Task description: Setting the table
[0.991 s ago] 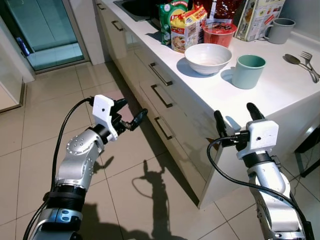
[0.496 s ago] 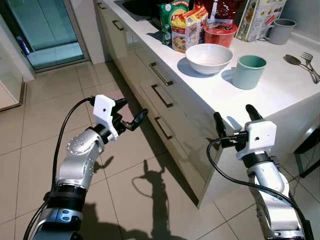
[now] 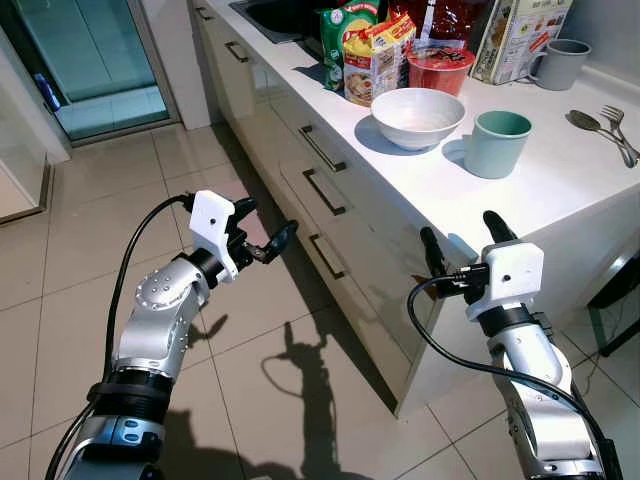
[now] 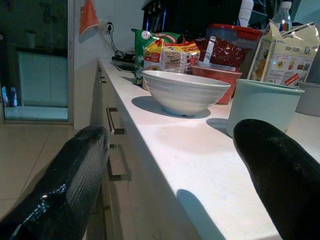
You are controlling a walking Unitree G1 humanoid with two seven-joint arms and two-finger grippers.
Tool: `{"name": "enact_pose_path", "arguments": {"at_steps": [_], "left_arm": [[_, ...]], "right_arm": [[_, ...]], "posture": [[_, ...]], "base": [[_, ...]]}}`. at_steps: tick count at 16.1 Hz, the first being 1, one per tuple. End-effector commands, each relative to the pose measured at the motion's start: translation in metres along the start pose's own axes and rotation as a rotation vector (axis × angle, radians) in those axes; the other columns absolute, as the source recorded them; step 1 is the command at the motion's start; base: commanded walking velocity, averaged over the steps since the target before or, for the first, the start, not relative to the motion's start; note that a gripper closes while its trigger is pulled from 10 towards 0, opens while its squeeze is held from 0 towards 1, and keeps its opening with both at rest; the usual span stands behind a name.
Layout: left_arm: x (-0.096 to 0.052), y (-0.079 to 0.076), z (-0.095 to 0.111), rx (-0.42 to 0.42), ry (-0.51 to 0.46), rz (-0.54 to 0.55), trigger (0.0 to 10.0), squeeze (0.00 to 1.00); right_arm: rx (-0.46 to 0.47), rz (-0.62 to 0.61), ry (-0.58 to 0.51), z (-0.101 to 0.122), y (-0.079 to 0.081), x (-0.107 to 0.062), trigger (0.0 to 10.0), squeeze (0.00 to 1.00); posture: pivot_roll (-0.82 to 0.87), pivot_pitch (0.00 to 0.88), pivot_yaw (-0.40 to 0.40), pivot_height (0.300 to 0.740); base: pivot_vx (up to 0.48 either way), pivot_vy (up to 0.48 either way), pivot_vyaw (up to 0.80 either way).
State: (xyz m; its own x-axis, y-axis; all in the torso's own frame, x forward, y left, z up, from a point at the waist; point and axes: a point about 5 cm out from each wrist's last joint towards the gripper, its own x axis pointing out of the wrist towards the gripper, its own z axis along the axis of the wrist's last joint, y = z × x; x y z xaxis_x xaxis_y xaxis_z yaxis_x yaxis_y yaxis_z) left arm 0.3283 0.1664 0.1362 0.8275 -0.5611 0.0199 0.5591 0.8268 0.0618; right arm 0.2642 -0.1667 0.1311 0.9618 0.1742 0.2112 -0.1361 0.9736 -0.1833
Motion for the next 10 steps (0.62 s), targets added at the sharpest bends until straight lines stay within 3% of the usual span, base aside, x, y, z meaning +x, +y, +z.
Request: {"name": "enact_pose_path", "arguments": {"at_steps": [1, 7, 10], "left_arm": [[-0.0012, 0.0023, -0.0024, 0.01, 0.021, 0.004, 10.0, 0.0], [0.0002, -0.0011, -0.0029, 0.004, 0.026, -0.026, 10.0, 0.0], [-0.001, -0.0008, -0.0026, 0.012, 0.026, -0.026, 10.0, 0.0]], "right_arm": [[-0.007, 0.009, -0.005, 0.0015, 0.0008, 0.0028, 10.0, 0.0], [-0.005, 0.009, 0.001, 0.0005, 0.0015, 0.0012, 10.0, 0.0], [-0.001, 0.014, 0.003, -0.0001, 0.0041, 0.0005, 10.0, 0.0]], "posture": [[-0.03, 0.0, 0.066, 0.74], [-0.03, 0.0, 0.069, 0.74], [-0.03, 0.0, 0.071, 0.74]], "base": [[0.0, 0.0, 0.0], [0.0, 0.0, 0.0], [0.403, 0.0, 0.0]]}}
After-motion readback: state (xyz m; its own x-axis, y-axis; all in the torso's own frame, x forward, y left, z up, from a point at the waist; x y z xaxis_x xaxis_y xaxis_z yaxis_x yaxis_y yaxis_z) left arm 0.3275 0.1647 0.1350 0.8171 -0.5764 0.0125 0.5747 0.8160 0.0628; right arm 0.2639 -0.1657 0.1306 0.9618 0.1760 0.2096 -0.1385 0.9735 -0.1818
